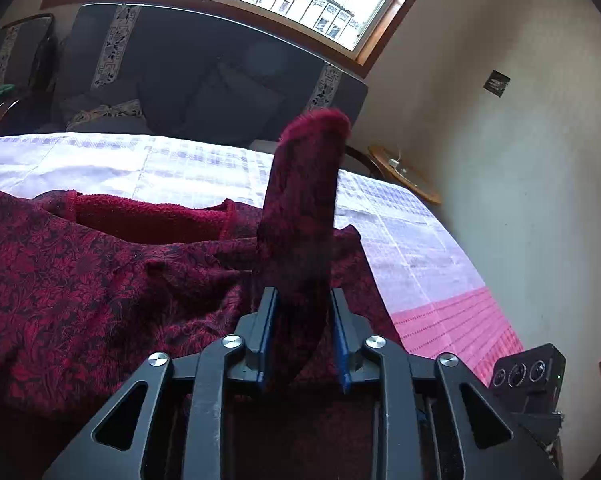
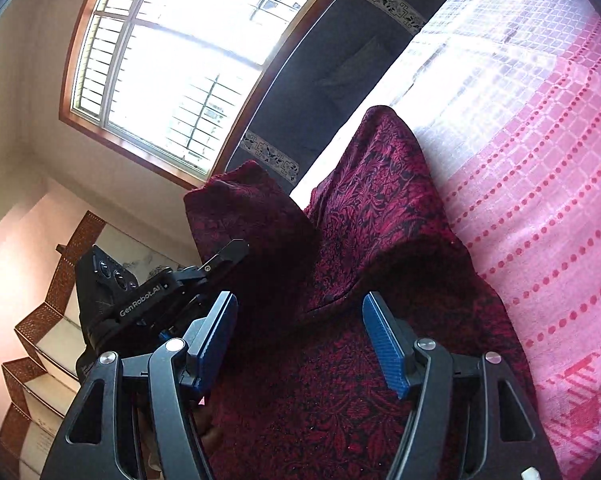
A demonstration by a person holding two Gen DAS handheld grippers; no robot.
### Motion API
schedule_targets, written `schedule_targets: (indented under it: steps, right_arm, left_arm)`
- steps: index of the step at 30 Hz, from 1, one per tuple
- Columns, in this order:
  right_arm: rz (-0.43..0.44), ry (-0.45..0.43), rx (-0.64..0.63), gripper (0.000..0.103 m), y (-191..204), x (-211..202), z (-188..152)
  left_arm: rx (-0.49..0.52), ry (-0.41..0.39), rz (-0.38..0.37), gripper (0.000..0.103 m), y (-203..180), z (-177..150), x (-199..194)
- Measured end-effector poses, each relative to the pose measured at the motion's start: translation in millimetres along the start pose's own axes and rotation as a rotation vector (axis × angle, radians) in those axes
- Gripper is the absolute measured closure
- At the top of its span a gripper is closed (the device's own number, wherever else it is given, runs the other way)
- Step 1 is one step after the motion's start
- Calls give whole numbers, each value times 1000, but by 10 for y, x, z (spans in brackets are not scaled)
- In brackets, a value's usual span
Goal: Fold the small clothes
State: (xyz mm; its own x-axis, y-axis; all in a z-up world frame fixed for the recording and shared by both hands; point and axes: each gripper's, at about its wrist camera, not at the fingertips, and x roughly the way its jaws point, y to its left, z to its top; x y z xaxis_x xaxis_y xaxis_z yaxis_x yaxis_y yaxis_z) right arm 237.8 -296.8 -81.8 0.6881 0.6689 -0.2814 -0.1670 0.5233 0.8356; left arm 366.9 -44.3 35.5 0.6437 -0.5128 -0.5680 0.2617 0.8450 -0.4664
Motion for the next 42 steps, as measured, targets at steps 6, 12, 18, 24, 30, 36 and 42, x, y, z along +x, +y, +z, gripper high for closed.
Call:
schedule_targets:
  steps: [6,12,18,24,30,36,42]
  right_arm:
    - [-22,8,-37,36,94,-36,-11]
    - [-114,20,-141,31,282,-119,172]
    - [-182,190,-70,31,160,187,666]
    - [-217,284,-54,40,62,574,857]
    - [-240,221,-280,95,663,697,868]
    - [-145,84,-309,95,852,627,1260]
    - [-259,182,-193,95,103,862,1136]
  left_arm:
    - [8,-236,61,9,221,-258,-920]
    - [-147,-208,139,9,1073,-550,-1189]
    - [-382,-203,153,9,1699,-986,-1154]
    - [-357,-207,171,9,1674,-1018,-1167]
    - [-377,-218,187,9,1644,-1013,-1176]
    - [-373,-210,203,9,1603,-983,-1152]
    - [-372,-198,206,9,1594,-937,-1130]
